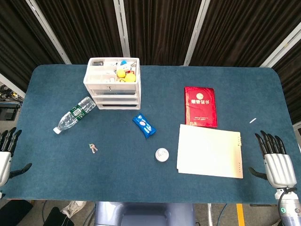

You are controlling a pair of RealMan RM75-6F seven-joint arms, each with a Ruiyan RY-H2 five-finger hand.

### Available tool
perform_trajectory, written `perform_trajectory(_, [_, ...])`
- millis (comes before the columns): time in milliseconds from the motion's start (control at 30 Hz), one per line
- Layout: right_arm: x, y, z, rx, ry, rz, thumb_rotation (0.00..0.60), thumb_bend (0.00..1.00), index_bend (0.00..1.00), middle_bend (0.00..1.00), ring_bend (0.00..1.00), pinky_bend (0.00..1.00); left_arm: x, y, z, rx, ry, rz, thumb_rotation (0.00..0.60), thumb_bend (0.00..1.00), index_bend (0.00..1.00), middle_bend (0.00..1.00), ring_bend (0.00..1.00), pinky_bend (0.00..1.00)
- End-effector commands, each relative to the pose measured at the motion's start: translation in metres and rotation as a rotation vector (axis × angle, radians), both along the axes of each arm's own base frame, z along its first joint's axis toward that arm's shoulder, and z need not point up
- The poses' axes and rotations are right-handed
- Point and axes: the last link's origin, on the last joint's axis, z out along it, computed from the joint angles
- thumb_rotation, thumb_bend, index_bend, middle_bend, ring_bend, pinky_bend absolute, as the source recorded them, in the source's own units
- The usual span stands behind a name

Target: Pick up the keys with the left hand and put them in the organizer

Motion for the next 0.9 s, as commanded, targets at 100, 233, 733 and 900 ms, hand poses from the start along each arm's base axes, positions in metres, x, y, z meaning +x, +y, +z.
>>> perform_trajectory(100, [-0.0004,-0.0001,0.0003,-0.002,0.000,-0.001,0.600,0.01,0.00,0.00,0.00,0.00,0.0000,0.0003,-0.0003,-0.001,0.000,0.002,0.600,0.09,0.00,0.00,0.00,0.00])
perform_trajectory(233, [-0.0006,-0.0001,0.0006,-0.002,-0.004,-0.001,0.600,0.01,0.00,0.00,0.00,0.00,0.0006,0.0001,-0.0003,0.001,0.005,-0.001,0.600,0.09,0.00,0.00,0.00,0.00])
perform_trajectory(733, [-0.0004,0.0007,0.0001,-0.003,-0.002,0.004,0.600,0.01,0.00,0.00,0.00,0.00,0.0007,-0.0001,-0.0021,-0.009,0.005,0.002,0.600,0.09,0.00,0.00,0.00,0.00])
perform_trajectory(900, [-0.0015,0.0015,0.0016,-0.006,-0.007,-0.002,0.600,0.01,0.00,0.00,0.00,0.00,0.0010,-0.0005,-0.0052,-0.019,0.010,0.003,0.600,0.09,0.00,0.00,0.00,0.00])
